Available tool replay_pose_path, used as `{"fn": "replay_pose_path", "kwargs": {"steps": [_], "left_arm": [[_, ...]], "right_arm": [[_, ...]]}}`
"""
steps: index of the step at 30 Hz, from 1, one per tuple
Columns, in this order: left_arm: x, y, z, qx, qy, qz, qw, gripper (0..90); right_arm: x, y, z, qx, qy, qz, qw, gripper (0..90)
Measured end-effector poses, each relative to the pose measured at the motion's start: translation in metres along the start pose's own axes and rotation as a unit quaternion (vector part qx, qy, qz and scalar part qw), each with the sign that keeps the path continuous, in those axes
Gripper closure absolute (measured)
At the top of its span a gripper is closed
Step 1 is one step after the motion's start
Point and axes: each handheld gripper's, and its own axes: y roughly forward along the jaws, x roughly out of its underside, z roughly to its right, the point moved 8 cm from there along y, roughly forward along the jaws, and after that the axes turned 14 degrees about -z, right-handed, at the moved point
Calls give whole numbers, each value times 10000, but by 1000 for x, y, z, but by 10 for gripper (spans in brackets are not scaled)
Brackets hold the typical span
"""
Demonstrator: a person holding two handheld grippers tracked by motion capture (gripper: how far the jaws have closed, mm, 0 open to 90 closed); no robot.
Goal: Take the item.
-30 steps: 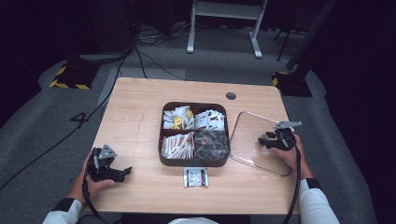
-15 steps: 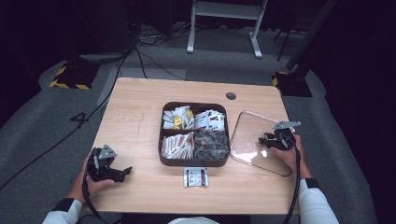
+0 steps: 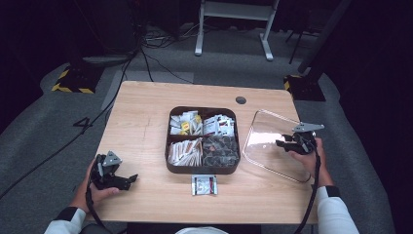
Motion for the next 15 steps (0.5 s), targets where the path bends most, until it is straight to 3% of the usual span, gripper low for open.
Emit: {"fn": "replay_pose_path", "kwargs": {"steps": [15], "left_arm": [[0, 0, 0, 0, 0, -1, 10000, 2]], "right_arm": [[-20, -30, -1, 29, -43, 333, 9994, 590]]}}
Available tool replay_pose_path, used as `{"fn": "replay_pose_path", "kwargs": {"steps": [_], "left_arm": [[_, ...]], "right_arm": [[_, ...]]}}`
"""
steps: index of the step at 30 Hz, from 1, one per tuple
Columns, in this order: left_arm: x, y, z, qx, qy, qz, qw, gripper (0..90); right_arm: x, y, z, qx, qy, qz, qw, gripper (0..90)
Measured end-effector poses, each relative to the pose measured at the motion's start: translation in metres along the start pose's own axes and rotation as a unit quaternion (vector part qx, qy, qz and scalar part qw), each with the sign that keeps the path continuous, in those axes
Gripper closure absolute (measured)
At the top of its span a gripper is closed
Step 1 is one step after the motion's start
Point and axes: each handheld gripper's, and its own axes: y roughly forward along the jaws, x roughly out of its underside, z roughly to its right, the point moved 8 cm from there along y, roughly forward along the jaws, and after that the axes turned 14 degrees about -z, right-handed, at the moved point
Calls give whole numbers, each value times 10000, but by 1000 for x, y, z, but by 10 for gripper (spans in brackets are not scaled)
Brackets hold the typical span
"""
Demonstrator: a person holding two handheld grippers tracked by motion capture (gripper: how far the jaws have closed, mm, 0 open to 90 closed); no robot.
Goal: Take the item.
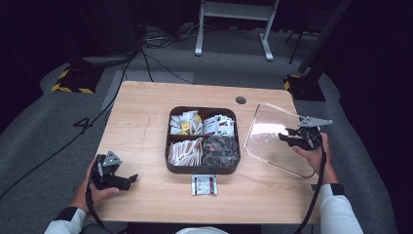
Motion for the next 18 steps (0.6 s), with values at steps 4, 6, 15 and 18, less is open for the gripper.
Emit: {"fn": "replay_pose_path", "kwargs": {"steps": [4, 6, 15, 18], "left_arm": [[0, 0, 0, 2, 1, 0, 10000, 2], [0, 0, 0, 2, 1, 0, 10000, 2], [0, 0, 0, 3, 1, 1, 10000, 3], [0, 0, 0, 2, 0, 1, 10000, 2]], "right_arm": [[-8, -5, -3, -2, -64, 63, 10000, 590], [-13, -8, -4, 0, -87, 109, 9999, 590], [-34, -17, -13, -33, -181, 254, 9995, 590], [-41, -17, -18, -75, -229, 274, 9993, 590]]}}
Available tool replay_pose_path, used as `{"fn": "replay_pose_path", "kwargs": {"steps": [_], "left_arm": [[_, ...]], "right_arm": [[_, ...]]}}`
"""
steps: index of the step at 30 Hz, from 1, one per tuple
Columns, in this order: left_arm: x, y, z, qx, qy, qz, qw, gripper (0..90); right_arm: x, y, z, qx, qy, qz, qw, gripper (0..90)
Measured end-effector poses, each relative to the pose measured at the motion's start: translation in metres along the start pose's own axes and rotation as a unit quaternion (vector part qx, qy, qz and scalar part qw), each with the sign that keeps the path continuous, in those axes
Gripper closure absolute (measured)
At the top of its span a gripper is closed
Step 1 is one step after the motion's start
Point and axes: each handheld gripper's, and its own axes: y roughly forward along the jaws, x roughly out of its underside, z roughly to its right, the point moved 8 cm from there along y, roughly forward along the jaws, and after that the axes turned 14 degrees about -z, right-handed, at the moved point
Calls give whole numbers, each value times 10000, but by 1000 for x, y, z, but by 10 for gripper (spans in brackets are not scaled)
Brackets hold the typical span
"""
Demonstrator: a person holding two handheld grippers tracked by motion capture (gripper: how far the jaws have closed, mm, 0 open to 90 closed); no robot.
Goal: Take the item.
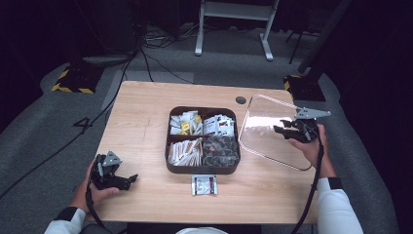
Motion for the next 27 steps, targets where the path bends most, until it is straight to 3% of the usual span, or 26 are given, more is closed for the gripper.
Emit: {"fn": "replay_pose_path", "kwargs": {"steps": [27], "left_arm": [[0, 0, 0, 0, 0, -1, 10000, 2]], "right_arm": [[-49, 19, -45, -273, -376, 17, 9989, 590]]}}
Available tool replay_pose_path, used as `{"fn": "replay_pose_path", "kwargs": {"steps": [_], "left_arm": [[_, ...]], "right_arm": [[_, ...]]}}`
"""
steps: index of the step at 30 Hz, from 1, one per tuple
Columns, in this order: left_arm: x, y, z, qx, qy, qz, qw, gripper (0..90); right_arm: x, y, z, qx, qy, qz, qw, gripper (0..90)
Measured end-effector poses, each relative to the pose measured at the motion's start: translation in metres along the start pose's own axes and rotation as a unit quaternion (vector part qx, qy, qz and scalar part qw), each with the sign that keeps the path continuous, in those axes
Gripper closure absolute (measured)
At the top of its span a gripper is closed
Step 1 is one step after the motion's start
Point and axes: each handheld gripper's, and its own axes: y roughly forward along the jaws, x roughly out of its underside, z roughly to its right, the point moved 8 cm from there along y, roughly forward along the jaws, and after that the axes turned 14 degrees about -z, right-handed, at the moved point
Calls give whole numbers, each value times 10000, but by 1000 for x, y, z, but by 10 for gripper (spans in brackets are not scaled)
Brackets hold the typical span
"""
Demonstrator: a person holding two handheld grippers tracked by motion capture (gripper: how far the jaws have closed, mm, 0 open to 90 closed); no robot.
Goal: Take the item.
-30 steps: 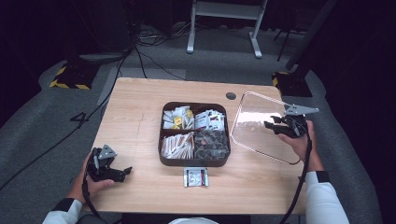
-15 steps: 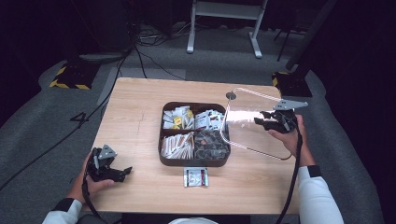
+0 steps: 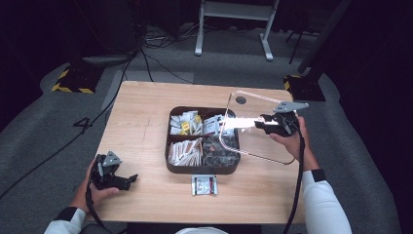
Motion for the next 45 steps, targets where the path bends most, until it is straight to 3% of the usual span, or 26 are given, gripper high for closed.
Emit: {"fn": "replay_pose_path", "kwargs": {"steps": [20, 45], "left_arm": [[0, 0, 0, -1, 2, -1, 10000, 3], [0, 0, 0, -4, 0, 0, 10000, 2]], "right_arm": [[-33, 31, -38, -292, -281, -93, 9991, 590], [-63, 76, -89, -651, -633, -267, 9955, 590]]}}
